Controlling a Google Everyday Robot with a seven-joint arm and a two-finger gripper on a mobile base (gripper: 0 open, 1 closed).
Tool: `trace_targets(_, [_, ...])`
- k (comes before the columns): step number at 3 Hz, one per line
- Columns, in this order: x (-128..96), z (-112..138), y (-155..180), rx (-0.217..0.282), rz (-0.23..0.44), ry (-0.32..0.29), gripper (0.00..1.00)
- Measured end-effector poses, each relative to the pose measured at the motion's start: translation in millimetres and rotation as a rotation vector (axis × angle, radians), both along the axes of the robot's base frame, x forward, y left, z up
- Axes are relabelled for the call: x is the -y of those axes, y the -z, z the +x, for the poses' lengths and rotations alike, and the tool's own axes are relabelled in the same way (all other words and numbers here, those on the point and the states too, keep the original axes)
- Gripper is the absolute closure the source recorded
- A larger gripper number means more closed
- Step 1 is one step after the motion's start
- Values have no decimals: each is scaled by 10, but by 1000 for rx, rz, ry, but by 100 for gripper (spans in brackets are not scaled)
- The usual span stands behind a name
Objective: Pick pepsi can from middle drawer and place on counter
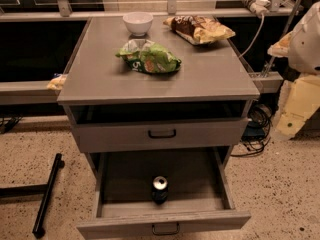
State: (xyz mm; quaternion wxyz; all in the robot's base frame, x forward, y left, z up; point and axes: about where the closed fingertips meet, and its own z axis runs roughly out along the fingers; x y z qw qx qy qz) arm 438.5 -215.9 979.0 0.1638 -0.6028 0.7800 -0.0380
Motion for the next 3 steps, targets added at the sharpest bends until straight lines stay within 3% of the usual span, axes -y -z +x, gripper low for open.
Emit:
trace_targets(1, [-1,0,1,0,0,0,0])
trace_targets(2, [-61,36,124,6,18,12,19])
trace_targets(3, [-279,127,638,-15,75,9,43])
